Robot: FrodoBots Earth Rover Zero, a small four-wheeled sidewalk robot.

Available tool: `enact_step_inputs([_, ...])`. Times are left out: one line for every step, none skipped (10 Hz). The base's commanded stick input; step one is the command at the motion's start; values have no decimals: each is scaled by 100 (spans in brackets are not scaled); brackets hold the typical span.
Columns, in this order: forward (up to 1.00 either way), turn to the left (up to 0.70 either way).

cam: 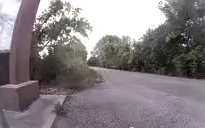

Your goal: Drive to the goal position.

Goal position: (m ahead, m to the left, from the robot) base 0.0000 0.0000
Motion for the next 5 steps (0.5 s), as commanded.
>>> enact_step_inputs([5,0])
enact_step_inputs([5,0])
enact_step_inputs([5,0])
enact_step_inputs([5,0])
enact_step_inputs([5,0])
